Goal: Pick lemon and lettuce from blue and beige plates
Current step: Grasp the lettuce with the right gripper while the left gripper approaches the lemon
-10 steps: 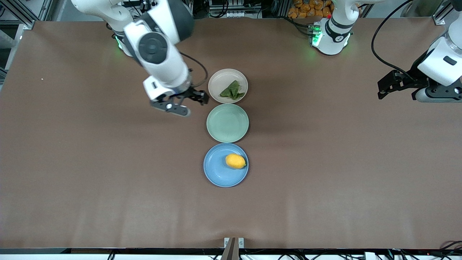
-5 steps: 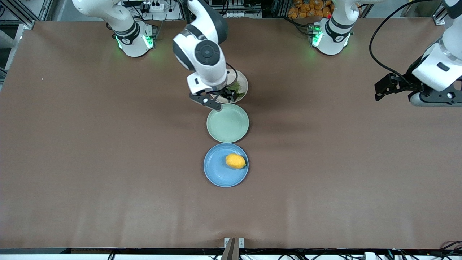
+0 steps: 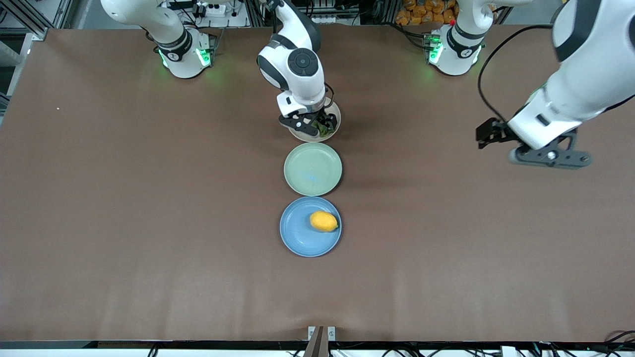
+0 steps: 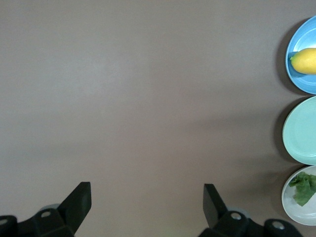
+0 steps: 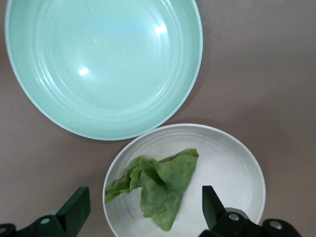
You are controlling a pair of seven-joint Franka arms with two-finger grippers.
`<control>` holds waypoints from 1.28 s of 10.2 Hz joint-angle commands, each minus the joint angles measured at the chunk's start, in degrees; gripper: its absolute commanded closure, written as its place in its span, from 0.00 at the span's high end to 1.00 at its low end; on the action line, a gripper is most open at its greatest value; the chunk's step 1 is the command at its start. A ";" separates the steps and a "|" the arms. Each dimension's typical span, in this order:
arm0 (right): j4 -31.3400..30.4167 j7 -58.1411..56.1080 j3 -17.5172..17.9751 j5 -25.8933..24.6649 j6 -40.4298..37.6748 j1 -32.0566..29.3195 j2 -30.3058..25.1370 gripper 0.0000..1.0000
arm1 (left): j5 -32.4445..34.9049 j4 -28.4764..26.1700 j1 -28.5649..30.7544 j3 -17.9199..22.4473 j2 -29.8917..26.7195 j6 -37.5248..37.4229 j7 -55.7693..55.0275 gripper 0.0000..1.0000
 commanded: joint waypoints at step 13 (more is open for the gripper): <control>-3.46 0.69 -0.34 0.53 8.18 3.73 5.30 0.85 | -6.45 0.73 -9.52 0.33 13.45 16.80 -17.66 1.00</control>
